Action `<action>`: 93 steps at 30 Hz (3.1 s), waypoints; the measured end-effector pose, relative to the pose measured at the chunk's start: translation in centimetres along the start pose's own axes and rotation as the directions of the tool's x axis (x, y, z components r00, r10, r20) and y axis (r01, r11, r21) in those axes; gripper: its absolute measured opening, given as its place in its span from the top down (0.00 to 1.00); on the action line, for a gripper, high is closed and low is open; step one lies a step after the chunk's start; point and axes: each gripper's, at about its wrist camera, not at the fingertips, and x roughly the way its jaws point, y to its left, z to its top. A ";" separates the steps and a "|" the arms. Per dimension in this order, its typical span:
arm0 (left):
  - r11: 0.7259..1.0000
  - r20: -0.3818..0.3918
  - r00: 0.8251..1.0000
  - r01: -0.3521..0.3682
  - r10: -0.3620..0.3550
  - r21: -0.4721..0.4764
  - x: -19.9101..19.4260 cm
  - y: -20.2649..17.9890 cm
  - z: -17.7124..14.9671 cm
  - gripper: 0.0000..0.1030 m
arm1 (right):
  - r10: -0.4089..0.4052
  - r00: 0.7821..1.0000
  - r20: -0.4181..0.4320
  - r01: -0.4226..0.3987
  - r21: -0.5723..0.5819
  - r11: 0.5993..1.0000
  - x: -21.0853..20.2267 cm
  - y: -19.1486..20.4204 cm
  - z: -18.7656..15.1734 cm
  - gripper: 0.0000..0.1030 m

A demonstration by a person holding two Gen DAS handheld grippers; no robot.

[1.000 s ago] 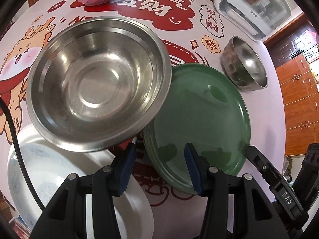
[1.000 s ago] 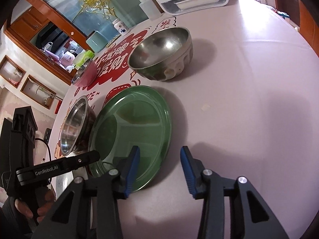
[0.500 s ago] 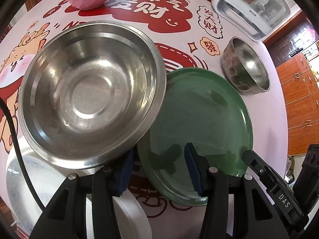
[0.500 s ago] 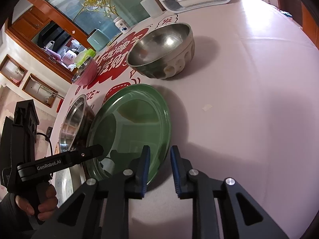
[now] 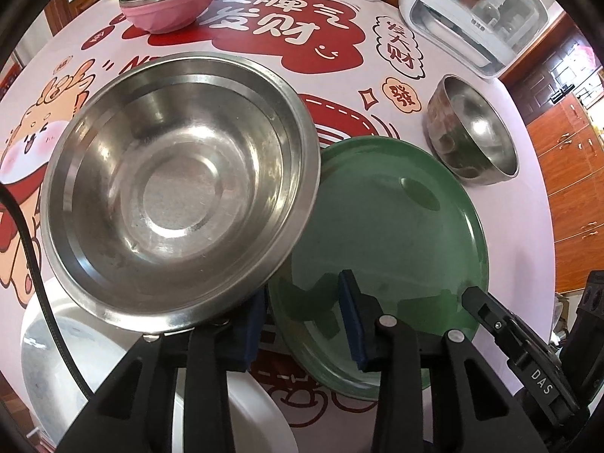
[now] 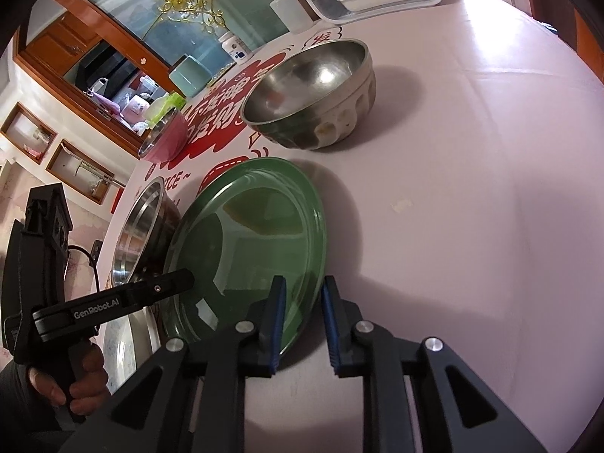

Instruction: Organize plates and bowls

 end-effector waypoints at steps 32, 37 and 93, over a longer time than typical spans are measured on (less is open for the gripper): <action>0.998 0.057 0.998 0.014 -0.018 0.069 -2.2 -0.8 -1.1 0.81 | -0.024 1.000 -0.003 0.024 0.012 1.000 -2.4 -0.2 -0.4 0.90; 0.995 0.076 0.997 0.025 -0.032 0.096 -3.3 -1.0 -1.8 0.81 | -0.025 1.000 0.015 0.025 0.005 1.000 -3.4 0.2 -0.6 0.90; 0.998 0.182 0.983 -0.021 0.011 0.055 -14.4 8.8 -12.1 0.81 | 0.041 0.999 -0.013 -0.043 -0.166 0.985 -6.0 12.2 -9.0 0.88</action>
